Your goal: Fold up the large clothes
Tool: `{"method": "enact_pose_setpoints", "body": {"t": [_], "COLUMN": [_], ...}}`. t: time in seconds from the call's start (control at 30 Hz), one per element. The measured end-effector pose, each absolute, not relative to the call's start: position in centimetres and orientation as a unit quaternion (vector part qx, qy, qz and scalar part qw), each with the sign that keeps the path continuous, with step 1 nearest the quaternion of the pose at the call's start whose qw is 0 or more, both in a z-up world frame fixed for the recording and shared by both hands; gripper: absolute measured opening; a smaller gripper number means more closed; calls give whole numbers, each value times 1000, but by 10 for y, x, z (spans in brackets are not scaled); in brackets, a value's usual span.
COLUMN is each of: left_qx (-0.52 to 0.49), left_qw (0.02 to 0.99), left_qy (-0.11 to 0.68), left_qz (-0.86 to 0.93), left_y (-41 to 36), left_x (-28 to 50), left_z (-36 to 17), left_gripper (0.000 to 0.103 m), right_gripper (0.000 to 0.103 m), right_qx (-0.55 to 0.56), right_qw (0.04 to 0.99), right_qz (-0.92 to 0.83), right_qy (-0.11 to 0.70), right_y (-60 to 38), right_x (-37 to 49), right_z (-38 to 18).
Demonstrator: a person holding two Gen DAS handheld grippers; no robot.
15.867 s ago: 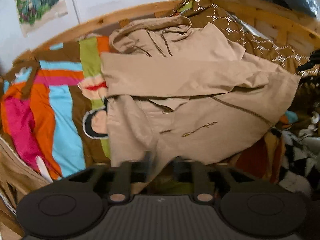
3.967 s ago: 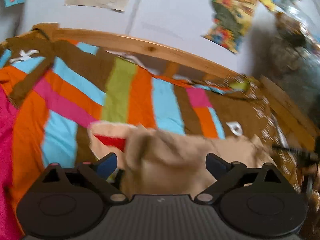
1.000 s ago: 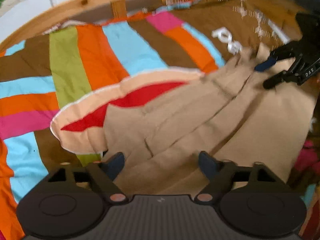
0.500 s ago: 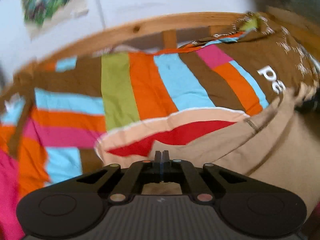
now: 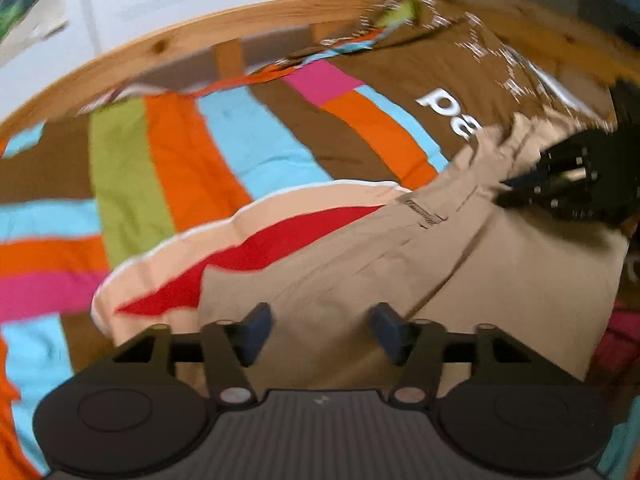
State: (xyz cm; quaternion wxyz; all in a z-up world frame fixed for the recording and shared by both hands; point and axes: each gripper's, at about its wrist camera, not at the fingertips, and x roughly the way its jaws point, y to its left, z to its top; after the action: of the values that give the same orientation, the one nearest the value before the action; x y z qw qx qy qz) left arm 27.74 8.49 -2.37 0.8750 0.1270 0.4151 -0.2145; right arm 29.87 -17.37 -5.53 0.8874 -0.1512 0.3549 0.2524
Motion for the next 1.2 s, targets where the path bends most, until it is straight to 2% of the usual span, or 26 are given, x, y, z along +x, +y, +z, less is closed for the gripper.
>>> {"method": "enact_pose_setpoints", "body": {"t": [0.07,0.1,0.13,0.17,0.2,0.27,0.3,0.4,0.53,0.6,0.67,0.7,0.77,0.87,1.0,1.13,1.17,1.2], "left_qx": [140,141,138,132,127,139,146,156,120,102,64,33,-35,-82,-107,-143,-142,-138], "left_qw": [872,867,860,855,850,853,858,890,891,893,902,906,913,914,897,872,869,867], "left_qy": [412,418,430,437,444,434,426,384,408,415,408,406,395,394,429,468,472,477], "left_qz": [-225,-230,-238,-245,-254,-254,-248,-189,-157,-144,-127,-117,-97,-61,-8,30,34,38], "left_y": [77,74,72,70,68,61,59,55,49,48,59,68,90,120,151,177,180,183], "left_x": [285,289,293,295,295,288,284,277,294,297,292,287,270,232,177,167,171,174], "left_z": [-27,-29,-31,-32,-33,-31,-29,-20,-41,-55,-52,-47,-36,-24,-31,-62,-66,-71], "left_gripper": [72,69,58,41,34,7,4,3,3,5,17,22,34,34,34,31,21,19], "right_gripper": [15,15,15,15,15,15,16,24,41,46,61,64,66,67,67,53,53,53], "right_qx": [-147,-144,-141,-138,-135,-132,-130,-115,-106,-100,-76,-60,-41,-61,-33,-18,-28,-52], "right_qw": [888,888,889,889,890,892,894,907,912,915,926,932,943,961,969,949,949,950], "right_qz": [254,254,254,254,254,253,251,238,207,202,183,173,154,100,3,-76,-77,-76], "right_qy": [354,354,354,354,354,352,349,327,338,335,321,314,291,249,243,306,305,298], "right_y": [-175,-176,-177,-178,-178,-179,-180,-184,-189,-194,-208,-216,-234,-255,-286,-305,-305,-301], "right_x": [298,297,298,298,298,298,297,293,297,296,287,281,262,227,194,193,191,188], "right_z": [-55,-55,-55,-55,-55,-53,-52,-45,-50,-49,-41,-36,-25,-15,-18,-46,-55,-60]}}
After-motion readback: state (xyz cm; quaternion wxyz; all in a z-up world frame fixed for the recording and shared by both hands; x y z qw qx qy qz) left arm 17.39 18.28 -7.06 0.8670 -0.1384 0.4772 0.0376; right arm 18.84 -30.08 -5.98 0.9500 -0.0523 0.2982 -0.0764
